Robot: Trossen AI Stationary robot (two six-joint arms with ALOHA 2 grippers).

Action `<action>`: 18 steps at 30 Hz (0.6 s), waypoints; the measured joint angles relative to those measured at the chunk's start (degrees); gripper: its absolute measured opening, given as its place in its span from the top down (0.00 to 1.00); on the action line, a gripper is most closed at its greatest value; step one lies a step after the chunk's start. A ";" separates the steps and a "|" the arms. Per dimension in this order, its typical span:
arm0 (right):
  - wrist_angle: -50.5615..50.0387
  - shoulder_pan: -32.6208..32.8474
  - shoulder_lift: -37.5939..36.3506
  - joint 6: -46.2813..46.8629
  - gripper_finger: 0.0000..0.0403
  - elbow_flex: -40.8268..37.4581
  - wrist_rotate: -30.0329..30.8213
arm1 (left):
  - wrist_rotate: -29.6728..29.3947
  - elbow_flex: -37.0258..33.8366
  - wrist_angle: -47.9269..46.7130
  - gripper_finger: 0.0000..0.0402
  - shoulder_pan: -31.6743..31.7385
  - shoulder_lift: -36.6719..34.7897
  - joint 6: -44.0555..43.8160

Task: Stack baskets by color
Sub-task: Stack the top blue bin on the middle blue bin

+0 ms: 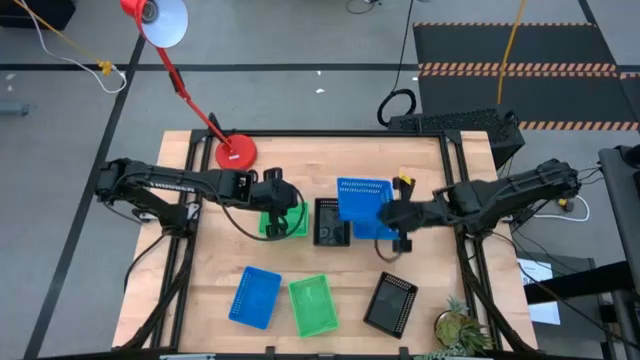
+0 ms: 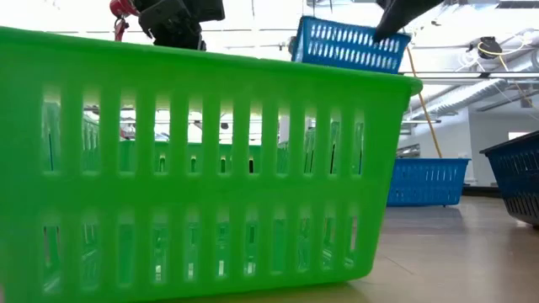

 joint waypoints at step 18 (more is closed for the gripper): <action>-16.13 13.17 0.02 13.66 0.98 5.73 7.75 | 0.02 0.02 2.70 0.94 -2.12 0.00 0.24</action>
